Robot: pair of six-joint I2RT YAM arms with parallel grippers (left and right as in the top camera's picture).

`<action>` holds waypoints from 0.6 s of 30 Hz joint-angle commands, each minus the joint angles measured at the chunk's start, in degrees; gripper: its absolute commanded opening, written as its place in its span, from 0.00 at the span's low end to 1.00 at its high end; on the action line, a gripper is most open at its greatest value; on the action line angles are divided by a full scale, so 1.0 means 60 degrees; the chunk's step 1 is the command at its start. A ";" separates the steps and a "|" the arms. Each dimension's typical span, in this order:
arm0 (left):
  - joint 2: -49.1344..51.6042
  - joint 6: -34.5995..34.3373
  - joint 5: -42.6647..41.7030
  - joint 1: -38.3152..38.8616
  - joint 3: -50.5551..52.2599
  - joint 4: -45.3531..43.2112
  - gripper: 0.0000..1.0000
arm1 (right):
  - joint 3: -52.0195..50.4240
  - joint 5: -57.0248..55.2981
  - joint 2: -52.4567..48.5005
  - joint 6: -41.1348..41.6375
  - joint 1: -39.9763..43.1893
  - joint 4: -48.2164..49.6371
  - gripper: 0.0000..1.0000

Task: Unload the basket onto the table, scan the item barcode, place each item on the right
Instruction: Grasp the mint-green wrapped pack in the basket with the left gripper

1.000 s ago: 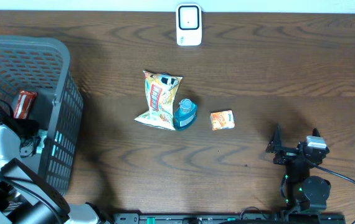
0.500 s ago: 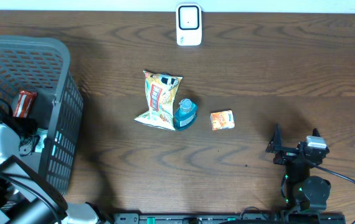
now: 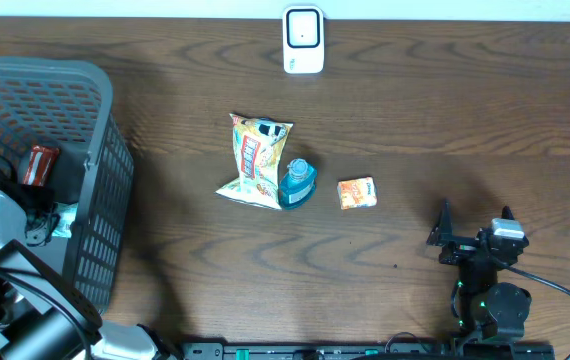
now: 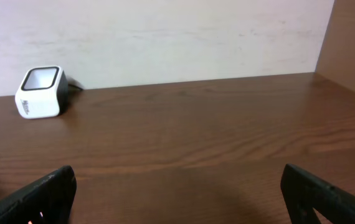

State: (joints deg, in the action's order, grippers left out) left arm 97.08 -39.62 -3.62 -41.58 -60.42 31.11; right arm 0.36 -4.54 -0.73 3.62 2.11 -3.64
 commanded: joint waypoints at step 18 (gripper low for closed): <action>-0.3486 -0.0018 -0.0627 -0.0022 -0.3417 0.3024 0.07 | -0.0007 -0.0076 0.0015 -0.0117 -0.0047 -0.0033 0.99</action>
State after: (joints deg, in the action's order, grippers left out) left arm 80.09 -38.96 -5.91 -41.58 -80.18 49.12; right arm 0.36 -4.51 -0.73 3.60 2.11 -3.64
